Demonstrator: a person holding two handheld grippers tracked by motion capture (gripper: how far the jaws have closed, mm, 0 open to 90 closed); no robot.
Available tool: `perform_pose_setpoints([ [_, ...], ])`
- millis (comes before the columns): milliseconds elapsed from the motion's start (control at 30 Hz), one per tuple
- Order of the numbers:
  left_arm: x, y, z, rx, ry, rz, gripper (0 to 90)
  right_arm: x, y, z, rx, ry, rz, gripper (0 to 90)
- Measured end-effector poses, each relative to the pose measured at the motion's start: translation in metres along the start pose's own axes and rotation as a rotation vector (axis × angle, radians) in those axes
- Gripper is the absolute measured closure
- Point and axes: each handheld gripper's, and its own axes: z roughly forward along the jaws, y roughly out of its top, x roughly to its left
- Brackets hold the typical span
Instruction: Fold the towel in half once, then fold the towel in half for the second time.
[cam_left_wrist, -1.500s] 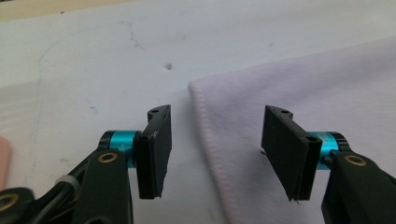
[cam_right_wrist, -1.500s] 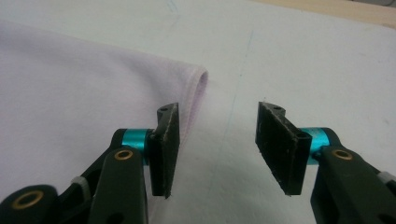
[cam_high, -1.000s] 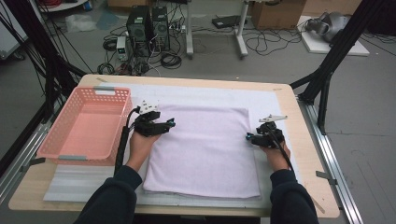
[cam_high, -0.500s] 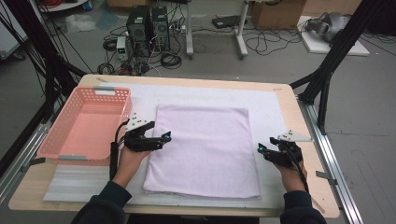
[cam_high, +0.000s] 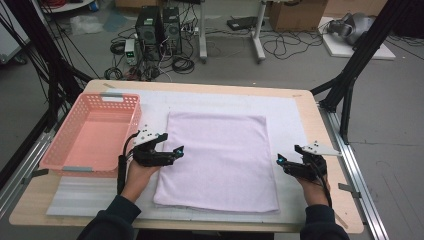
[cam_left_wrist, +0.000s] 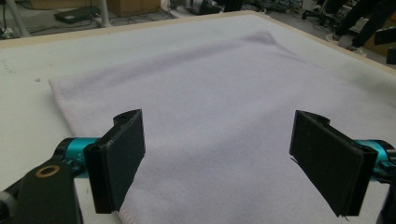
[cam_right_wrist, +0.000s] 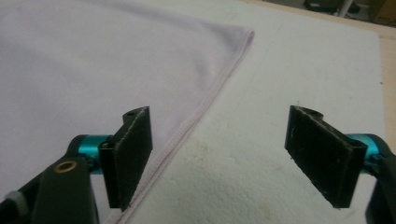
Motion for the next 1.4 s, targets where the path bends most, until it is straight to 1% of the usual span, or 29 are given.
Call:
perform_pose_setpoints([
  [33, 0.001, -0.001, 0.0, 0.0, -0.009, -0.009, 18.5, -0.001, 0.001, 0.0, -0.006, -0.004, 0.003, 19.7],
  [67, 0.001, -0.001, -0.001, 0.001, -0.008, -0.013, 17.7, -0.002, 0.001, 0.0, -0.005, 0.002, 0.005, 19.6],
  [133, 0.002, -0.004, -0.002, -0.01, -0.004, -0.02, 17.6, -0.002, 0.001, 0.001, 0.001, 0.01, -0.009, 19.3],
  [233, 0.003, -0.004, -0.003, -0.013, 0.003, -0.028, 18.4, -0.002, 0.001, 0.001, 0.013, 0.024, -0.026, 19.1],
  [300, 0.004, -0.003, -0.004, -0.02, 0.007, -0.03, 18.3, -0.003, 0.001, 0.0, 0.011, 0.027, -0.018, 18.5],
  [367, 0.004, -0.004, -0.003, -0.014, 0.012, -0.031, 18.1, -0.005, 0.001, -0.001, 0.002, 0.019, -0.011, 17.7],
  [467, 0.006, -0.005, -0.002, -0.006, 0.016, -0.039, 17.7, -0.006, 0.0, 0.001, 0.009, 0.016, -0.003, 17.7],
  [567, 0.008, -0.005, -0.002, -0.01, 0.023, -0.047, 17.7, -0.005, 0.0, 0.002, 0.019, 0.019, -0.009, 17.7],
  [600, 0.008, -0.005, -0.001, -0.009, 0.026, -0.056, 17.7, -0.005, 0.0, 0.003, 0.026, 0.019, -0.016, 17.7],
  [667, 0.009, -0.006, 0.0, 0.002, 0.041, -0.065, 17.8, -0.004, -0.001, 0.004, 0.03, 0.02, -0.019, 17.7],
  [700, 0.01, -0.006, 0.0, 0.008, 0.044, -0.065, 18.0, -0.005, -0.001, 0.004, 0.03, 0.018, -0.028, 17.7],
  [800, 0.011, -0.006, 0.0, 0.012, 0.043, -0.07, 18.1, -0.006, -0.001, 0.006, 0.035, 0.024, -0.033, 17.7],
  [833, 0.011, -0.006, 0.0, 0.014, 0.051, -0.069, 18.1, -0.007, -0.001, 0.006, 0.034, 0.024, -0.036, 17.7],
  [867, 0.011, -0.006, -0.001, 0.013, 0.05, -0.072, 18.2, -0.007, -0.001, 0.007, 0.033, 0.024, -0.028, 17.7],
  [933, 0.013, -0.004, -0.001, 0.011, 0.057, -0.065, 18.6, -0.007, -0.001, 0.007, 0.035, 0.027, -0.024, 17.6],
  [967, 0.013, -0.004, -0.002, -0.003, 0.06, -0.076, 18.7, -0.007, 0.0, 0.008, 0.03, 0.034, -0.026, 17.7],
  [1000, 0.015, -0.002, -0.002, 0.003, 0.06, -0.074, 19.1, -0.007, 0.0, 0.008, 0.028, 0.036, -0.024, 17.6],
  [1067, 0.017, 0.002, 0.0, -0.003, 0.068, -0.082, 19.2, -0.008, 0.003, 0.01, 0.031, 0.044, -0.032, 17.7],
  [1100, 0.018, 0.004, 0.001, -0.004, 0.072, -0.079, 19.4, -0.008, 0.004, 0.011, 0.032, 0.044, -0.033, 17.7],
  [1133, 0.019, 0.006, 0.002, -0.005, 0.081, -0.079, 19.6, -0.009, 0.005, 0.012, 0.028, 0.049, -0.025, 17.7],
  [1200, 0.024, 0.009, 0.007, 0.004, 0.094, -0.085, 19.8, -0.009, 0.007, 0.015, 0.036, 0.054, -0.017, 17.6],
  [1233, 0.026, 0.01, 0.011, 0.016, 0.097, -0.096, 20.4, -0.009, 0.008, 0.016, 0.035, 0.054, -0.015, 17.6],
  [1267, 0.029, 0.012, 0.014, 0.026, 0.097, -0.104, 20.5, -0.01, 0.009, 0.017, 0.03, 0.05, -0.017, 17.6],
  [1300, 0.031, 0.014, 0.018, 0.037, 0.089, -0.109, 20.7, -0.009, 0.011, 0.018, 0.029, 0.052, -0.014, 17.6],
  [1333, 0.032, 0.015, 0.021, 0.033, 0.095, -0.11, 21.6, -0.009, 0.014, 0.018, 0.03, 0.055, -0.019, 17.6],
  [1400, 0.036, 0.019, 0.027, 0.053, 0.092, -0.114, 23.0, -0.009, 0.019, 0.021, 0.031, 0.064, -0.029, 17.6],
])
